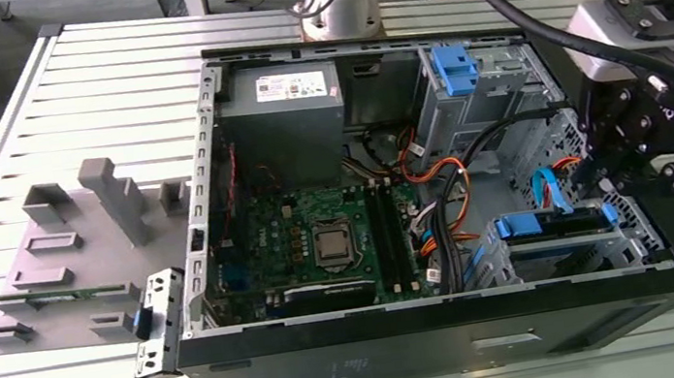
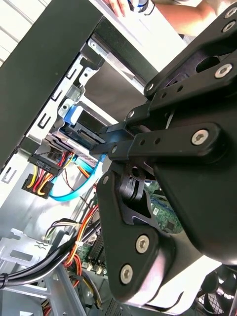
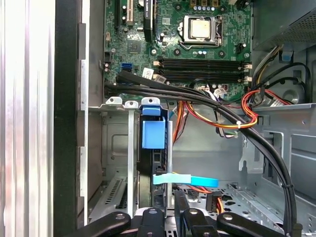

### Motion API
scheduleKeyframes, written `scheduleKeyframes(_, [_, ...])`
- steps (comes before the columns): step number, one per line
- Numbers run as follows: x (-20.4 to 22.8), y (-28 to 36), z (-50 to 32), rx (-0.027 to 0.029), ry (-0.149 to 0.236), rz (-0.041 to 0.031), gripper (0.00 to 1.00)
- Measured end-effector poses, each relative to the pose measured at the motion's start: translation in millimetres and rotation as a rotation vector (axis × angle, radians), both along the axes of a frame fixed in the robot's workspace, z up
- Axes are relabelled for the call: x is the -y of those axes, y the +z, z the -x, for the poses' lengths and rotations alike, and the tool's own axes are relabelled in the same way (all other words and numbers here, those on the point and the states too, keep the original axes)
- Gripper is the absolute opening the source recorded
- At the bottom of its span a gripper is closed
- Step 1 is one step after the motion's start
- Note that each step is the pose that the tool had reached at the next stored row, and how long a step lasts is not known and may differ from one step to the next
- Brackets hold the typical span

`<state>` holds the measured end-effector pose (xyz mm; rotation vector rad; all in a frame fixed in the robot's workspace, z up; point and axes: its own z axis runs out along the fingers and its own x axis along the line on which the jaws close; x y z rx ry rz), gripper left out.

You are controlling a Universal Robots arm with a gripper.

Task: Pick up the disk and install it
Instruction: 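Insert the second disk wire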

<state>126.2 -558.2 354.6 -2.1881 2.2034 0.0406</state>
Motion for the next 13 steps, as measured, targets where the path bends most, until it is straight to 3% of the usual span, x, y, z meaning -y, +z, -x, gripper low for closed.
scheduleKeyframes(13, [-3.6,-0.1,0.0,0.0,0.0,-0.0004,0.24])
